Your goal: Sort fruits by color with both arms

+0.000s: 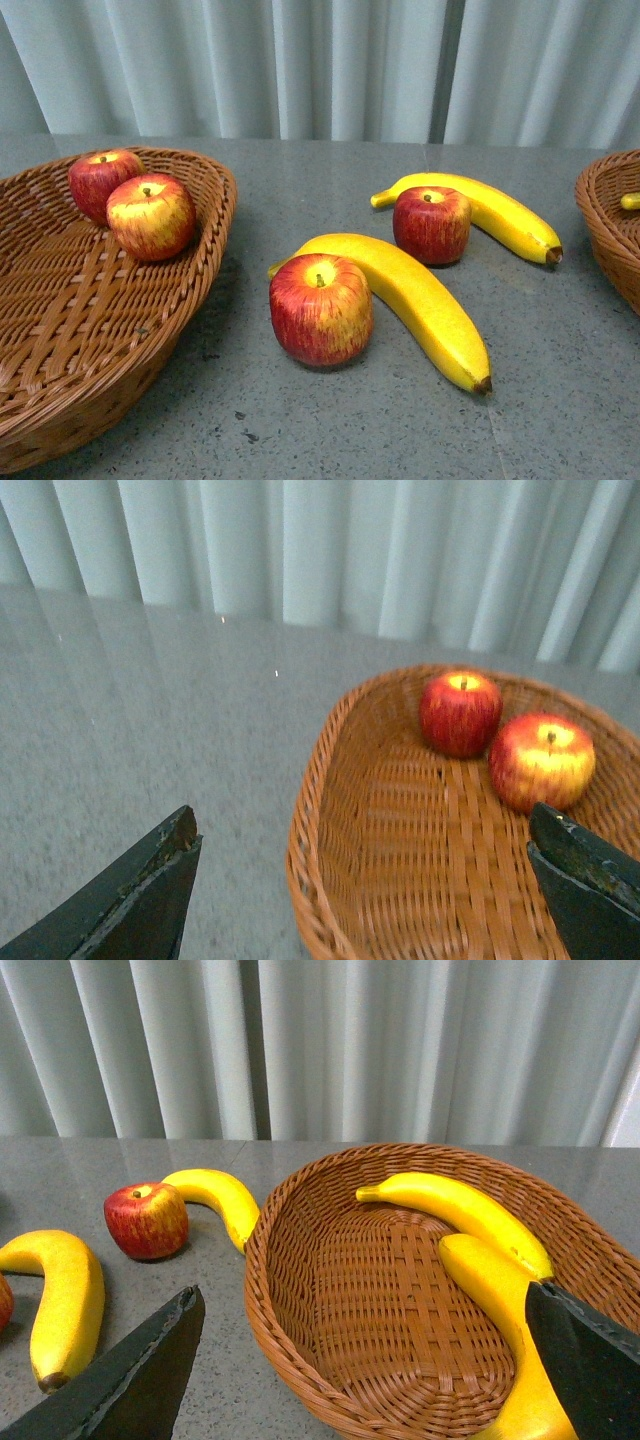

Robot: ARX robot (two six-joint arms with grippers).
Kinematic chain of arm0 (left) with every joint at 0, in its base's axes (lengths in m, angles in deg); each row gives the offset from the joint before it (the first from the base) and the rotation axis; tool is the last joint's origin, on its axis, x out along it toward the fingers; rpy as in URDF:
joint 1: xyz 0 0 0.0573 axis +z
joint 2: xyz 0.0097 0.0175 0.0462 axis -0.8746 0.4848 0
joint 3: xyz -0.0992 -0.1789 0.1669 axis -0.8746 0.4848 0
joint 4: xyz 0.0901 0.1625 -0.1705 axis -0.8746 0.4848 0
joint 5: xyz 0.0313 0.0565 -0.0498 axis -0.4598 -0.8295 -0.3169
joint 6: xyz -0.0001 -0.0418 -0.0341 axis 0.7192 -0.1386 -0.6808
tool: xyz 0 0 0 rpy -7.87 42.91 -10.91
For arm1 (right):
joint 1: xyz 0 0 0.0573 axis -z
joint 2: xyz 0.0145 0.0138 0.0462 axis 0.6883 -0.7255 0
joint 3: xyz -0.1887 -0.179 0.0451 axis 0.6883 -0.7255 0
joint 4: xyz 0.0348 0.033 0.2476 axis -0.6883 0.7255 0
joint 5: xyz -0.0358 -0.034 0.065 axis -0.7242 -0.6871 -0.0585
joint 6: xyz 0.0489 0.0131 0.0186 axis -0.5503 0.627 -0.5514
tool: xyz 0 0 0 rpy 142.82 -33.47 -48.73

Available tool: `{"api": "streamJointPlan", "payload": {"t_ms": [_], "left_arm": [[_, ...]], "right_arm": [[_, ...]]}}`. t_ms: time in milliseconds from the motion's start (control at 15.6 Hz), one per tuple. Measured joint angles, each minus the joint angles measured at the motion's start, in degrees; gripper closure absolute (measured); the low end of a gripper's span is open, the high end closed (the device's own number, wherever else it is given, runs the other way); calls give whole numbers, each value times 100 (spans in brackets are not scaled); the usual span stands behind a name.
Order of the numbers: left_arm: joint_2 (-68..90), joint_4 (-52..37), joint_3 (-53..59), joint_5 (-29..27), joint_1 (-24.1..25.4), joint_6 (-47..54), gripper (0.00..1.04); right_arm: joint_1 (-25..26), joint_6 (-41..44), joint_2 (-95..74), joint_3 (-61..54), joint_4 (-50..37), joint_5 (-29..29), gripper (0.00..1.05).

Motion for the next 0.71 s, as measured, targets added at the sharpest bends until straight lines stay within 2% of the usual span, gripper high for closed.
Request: {"api": "streamJointPlan", "payload": {"t_ms": [128, 193, 257, 385, 449, 578, 706], "left_arm": [[1272, -1167, -612, 713, 446, 227, 7], [2017, -1550, -1023, 1121, 570, 332, 7], [2702, -1556, -1534, 1576, 474, 494, 7], [3805, -1082, -2474, 2649, -15, 649, 7], [4238, -883, -2863, 2992, -328, 774, 7], [4946, -474, -3327, 3447, -1084, 1156, 7], [5727, -284, -3523, 3506, -1591, 1504, 7]], "right_arm": [[0, 0, 0, 0, -4, -2, 7], [0, 0, 0, 0, -4, -2, 7], [0, 0, 0, 0, -4, -2, 7], [0, 0, 0, 0, -2, -2, 7], [0, 0, 0, 0, -4, -2, 7], [0, 0, 0, 0, -4, -2, 7], [0, 0, 0, 0, -4, -2, 7]]}}
